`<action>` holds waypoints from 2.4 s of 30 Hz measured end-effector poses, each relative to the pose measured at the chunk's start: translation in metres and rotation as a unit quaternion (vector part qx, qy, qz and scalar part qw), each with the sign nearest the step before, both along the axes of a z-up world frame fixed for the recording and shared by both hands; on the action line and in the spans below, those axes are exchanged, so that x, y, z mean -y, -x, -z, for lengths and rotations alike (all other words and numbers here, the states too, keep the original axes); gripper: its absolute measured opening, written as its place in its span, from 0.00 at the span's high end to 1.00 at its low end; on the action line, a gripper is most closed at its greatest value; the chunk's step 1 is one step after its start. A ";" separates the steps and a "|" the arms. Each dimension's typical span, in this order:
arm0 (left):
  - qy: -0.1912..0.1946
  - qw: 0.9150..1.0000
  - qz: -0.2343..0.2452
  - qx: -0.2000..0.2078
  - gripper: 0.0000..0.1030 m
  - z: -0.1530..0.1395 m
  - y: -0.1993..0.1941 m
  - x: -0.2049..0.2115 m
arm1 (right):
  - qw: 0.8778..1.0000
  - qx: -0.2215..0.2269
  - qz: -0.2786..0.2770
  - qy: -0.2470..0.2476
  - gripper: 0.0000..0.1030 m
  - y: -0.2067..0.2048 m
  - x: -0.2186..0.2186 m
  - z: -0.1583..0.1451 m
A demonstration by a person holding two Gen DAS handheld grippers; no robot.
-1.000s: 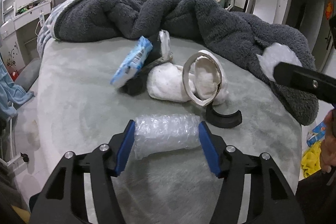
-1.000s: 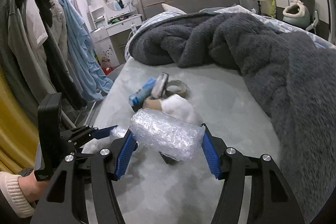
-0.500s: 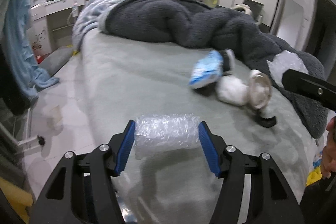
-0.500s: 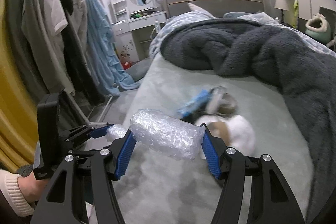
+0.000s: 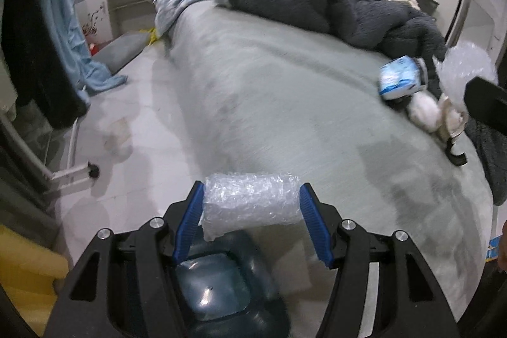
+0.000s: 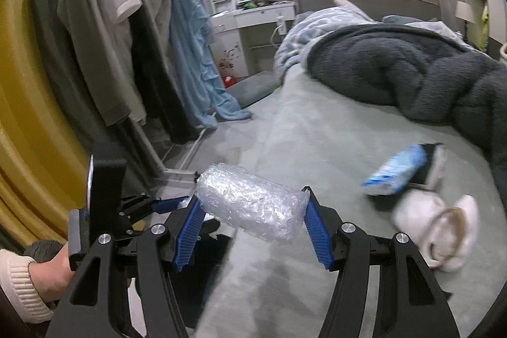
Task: Collect trash
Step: 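Carry the bubble-wrap roll over the teal bin and open the right tool, then move the right tool back toward the items on the bed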
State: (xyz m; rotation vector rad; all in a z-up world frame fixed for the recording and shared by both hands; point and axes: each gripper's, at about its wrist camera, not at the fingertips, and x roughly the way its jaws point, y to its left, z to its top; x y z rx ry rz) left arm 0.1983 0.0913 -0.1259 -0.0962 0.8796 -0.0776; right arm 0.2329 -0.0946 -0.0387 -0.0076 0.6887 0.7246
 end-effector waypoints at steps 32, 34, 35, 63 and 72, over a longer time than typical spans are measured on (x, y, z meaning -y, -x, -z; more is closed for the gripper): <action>0.069 0.976 -0.080 -0.188 0.19 0.058 0.046 -0.133 | 0.981 -0.144 -0.077 0.105 0.39 -0.003 -0.147 0.107; 0.067 0.979 -0.086 -0.175 0.19 0.051 0.048 -0.139 | 0.978 -0.152 -0.081 0.117 0.39 0.000 -0.153 0.116; 0.065 0.980 -0.088 -0.168 0.19 0.048 0.048 -0.141 | 0.977 -0.155 -0.083 0.123 0.39 0.001 -0.156 0.121; 0.077 0.981 -0.132 0.122 0.13 -0.079 0.072 -0.153 | 0.960 -0.177 -0.142 0.167 0.12 0.030 -0.176 0.145; 0.075 0.974 -0.109 0.186 0.12 -0.108 0.065 -0.111 | 0.974 -0.097 -0.143 0.145 0.06 0.031 -0.153 0.112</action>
